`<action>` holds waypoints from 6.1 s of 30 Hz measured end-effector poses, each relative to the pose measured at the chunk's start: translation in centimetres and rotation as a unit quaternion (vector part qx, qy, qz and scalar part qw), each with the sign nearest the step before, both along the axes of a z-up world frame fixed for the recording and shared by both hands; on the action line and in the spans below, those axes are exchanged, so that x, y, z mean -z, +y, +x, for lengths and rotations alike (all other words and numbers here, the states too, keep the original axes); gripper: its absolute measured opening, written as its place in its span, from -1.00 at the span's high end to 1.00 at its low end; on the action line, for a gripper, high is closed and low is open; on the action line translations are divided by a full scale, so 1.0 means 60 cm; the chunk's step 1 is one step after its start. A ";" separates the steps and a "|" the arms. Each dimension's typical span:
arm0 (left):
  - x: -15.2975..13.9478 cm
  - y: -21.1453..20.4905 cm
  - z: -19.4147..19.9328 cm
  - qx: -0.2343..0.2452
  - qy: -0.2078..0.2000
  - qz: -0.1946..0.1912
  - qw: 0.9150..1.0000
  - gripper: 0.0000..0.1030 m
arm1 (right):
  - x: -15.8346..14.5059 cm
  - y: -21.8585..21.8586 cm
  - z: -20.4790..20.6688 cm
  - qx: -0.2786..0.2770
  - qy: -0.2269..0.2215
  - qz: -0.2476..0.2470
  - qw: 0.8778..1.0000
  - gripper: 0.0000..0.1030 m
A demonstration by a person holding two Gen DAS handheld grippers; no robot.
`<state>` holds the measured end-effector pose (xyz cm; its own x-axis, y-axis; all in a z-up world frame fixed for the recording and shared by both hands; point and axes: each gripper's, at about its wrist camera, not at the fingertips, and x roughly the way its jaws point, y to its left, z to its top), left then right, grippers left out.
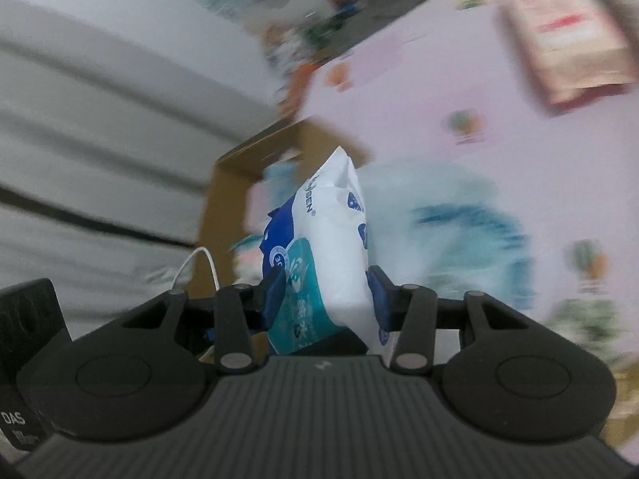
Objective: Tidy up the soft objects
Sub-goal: 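Carry the blue-and-teal wipes pack with the right tool into the box, then open the right tool and withdraw it from the box, then reach the left tool to the gold snack packet and grasp it, then carry the gold snack packet with the left tool into the box, release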
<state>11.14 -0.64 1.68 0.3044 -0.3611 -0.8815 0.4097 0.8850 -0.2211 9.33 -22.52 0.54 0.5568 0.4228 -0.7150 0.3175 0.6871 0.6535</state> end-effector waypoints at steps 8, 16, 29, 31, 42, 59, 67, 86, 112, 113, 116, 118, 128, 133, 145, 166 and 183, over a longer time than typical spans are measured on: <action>0.021 0.250 0.025 -0.171 0.015 0.031 0.985 -0.47 | 0.045 0.246 0.181 -0.177 0.009 0.037 0.983 0.14; 0.121 0.395 0.059 -0.278 0.067 0.036 0.957 -0.45 | 0.155 0.457 0.314 -0.374 0.049 0.019 0.926 0.15; 0.144 0.403 0.033 -0.251 0.089 0.027 0.964 -0.46 | 0.240 0.521 0.380 -0.444 0.085 -0.011 0.892 0.14; 0.142 0.398 0.031 -0.241 0.088 0.028 0.966 -0.46 | 0.233 0.513 0.390 -0.434 0.081 -0.025 0.897 0.14; 0.134 0.390 0.020 -0.218 0.088 0.029 0.972 -0.46 | 0.255 0.545 0.402 -0.441 0.061 -0.088 0.891 0.14; 0.118 0.364 0.027 -0.199 0.061 0.039 0.977 -0.47 | 0.218 0.492 0.363 -0.359 0.043 0.001 0.932 -0.03; 0.095 0.266 0.015 -0.132 0.039 0.046 0.989 -0.55 | 0.121 0.297 0.256 -0.159 -0.038 0.078 0.983 -0.44; 0.065 -0.075 -0.101 0.047 0.035 0.022 0.998 -0.58 | 0.012 -0.123 -0.202 0.160 -0.010 0.024 0.987 -0.57; 0.247 -0.340 -0.173 0.084 0.182 0.025 0.979 -0.15 | 0.171 -0.267 -0.373 0.231 0.141 0.065 0.960 -0.38; 0.253 -0.342 -0.171 0.081 0.186 0.027 0.979 -0.08 | 0.175 -0.268 -0.368 0.231 0.143 0.068 0.960 -0.38; 0.268 -0.344 -0.163 0.076 0.198 0.023 0.977 0.15 | 0.185 -0.272 -0.365 0.231 0.149 0.073 0.959 -0.38; 0.269 -0.343 -0.162 0.082 0.205 0.005 0.975 0.35 | 0.194 -0.275 -0.363 0.234 0.149 0.083 0.957 -0.38; 0.224 -0.338 -0.156 0.111 0.172 -0.002 0.979 0.49 | 0.201 -0.268 -0.342 0.229 0.149 0.099 0.957 -0.40; 0.168 -0.312 -0.148 0.110 0.138 -0.008 0.984 0.49 | 0.171 -0.240 -0.315 0.205 0.129 0.100 0.965 -0.15; 0.015 -0.102 -0.054 0.028 0.023 0.015 0.999 0.49 | 0.073 -0.093 -0.125 0.113 0.029 0.122 0.986 -0.13; 0.161 0.150 0.141 0.035 0.040 0.028 0.998 0.48 | 0.124 0.102 0.104 0.112 -0.009 0.094 0.989 -0.16; 0.163 0.146 0.139 -0.002 0.018 0.035 0.999 -0.18 | 0.146 0.079 0.041 0.152 -0.005 0.094 0.984 -0.23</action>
<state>19.50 8.12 -8.09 0.2740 -0.2962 -0.9150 0.3989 0.9007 -0.1721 11.82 -17.79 -8.22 0.6853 0.3588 -0.6337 0.4824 0.4282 0.7641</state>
